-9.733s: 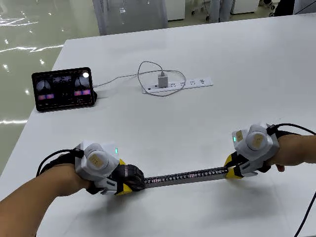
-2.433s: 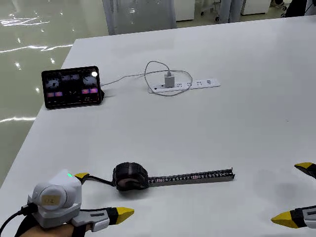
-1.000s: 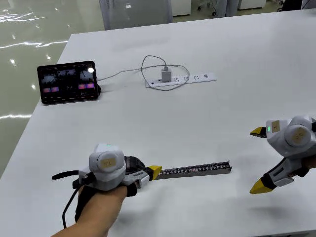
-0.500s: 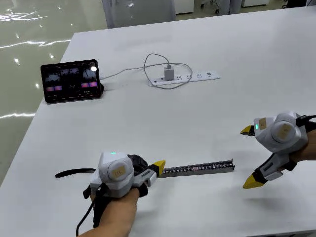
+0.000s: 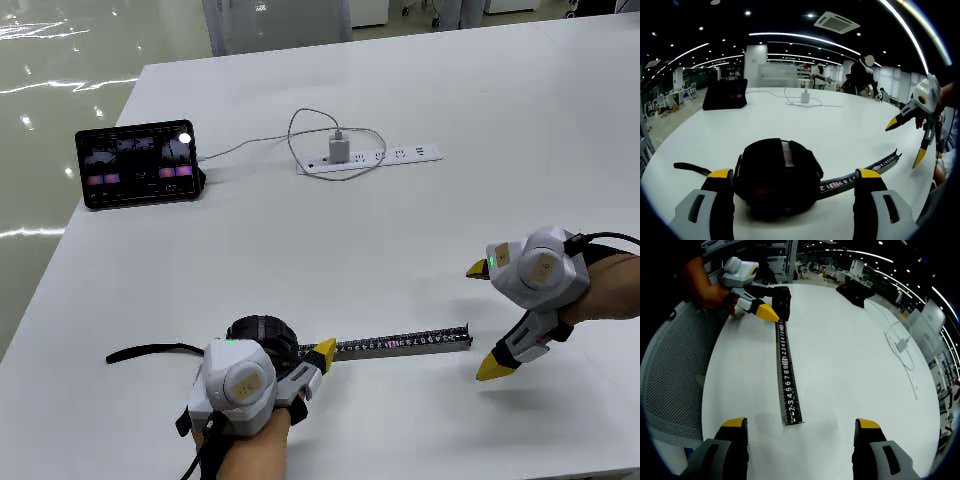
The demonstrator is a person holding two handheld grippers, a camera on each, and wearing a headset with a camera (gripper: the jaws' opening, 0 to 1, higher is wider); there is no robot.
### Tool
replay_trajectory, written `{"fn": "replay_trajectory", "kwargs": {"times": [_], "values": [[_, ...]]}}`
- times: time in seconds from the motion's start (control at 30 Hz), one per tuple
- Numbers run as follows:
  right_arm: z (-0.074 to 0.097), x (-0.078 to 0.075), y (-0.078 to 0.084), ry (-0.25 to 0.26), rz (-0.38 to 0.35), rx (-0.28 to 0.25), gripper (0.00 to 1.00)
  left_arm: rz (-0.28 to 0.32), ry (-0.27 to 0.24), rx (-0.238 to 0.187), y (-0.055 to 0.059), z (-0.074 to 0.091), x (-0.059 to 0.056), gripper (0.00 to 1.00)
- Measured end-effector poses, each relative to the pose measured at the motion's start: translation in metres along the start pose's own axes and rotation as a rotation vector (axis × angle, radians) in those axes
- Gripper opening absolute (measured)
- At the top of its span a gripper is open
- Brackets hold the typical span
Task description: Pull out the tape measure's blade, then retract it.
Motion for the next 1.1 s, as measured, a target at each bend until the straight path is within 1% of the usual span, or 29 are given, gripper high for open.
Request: {"fn": "replay_trajectory", "kwargs": {"times": [0.1, 0.23, 0.4, 0.5, 0.57, 0.7, 0.77, 1.1], "values": [[-0.004, 0.000, 0.000, -0.009, 0.007, 0.004, 0.85, 0.011, -0.006, -0.008, -0.004, -0.001, 0.005, 0.99], [-0.009, 0.000, 0.002, -0.021, 0.006, 0.010, 0.79, 0.007, -0.011, -0.018, -0.008, -0.002, 0.006, 0.99], [-0.013, 0.001, 0.003, -0.035, 0.015, 0.019, 0.76, 0.005, -0.015, -0.021, -0.011, -0.006, 0.009, 0.99], [-0.014, 0.002, 0.003, -0.037, 0.023, 0.019, 0.74, 0.003, -0.019, -0.015, -0.010, -0.007, 0.010, 0.99], [-0.016, 0.002, 0.004, -0.046, 0.021, 0.021, 0.70, -0.001, -0.020, -0.008, -0.009, -0.008, 0.011, 0.99], [-0.019, 0.002, 0.006, -0.048, 0.024, 0.036, 0.67, -0.006, -0.020, -0.001, -0.009, -0.008, 0.013, 0.99], [-0.020, 0.003, 0.007, -0.058, 0.021, 0.042, 0.65, -0.010, -0.017, 0.001, -0.009, -0.009, 0.013, 0.99], [-0.018, 0.009, 0.005, -0.091, 0.007, 0.033, 0.56, -0.012, -0.016, 0.006, -0.007, -0.008, 0.013, 0.99]]}}
Point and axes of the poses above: the centre of the closed fingertips' face, and the gripper's own axes: z roughly backward along the fingers, x roughly to its left, y roughly out of its underside, the point moved 2 cm from there along z, roughly backward along the fingers, and after that the axes turned 12 degrees about y, right-handed, at the moved point
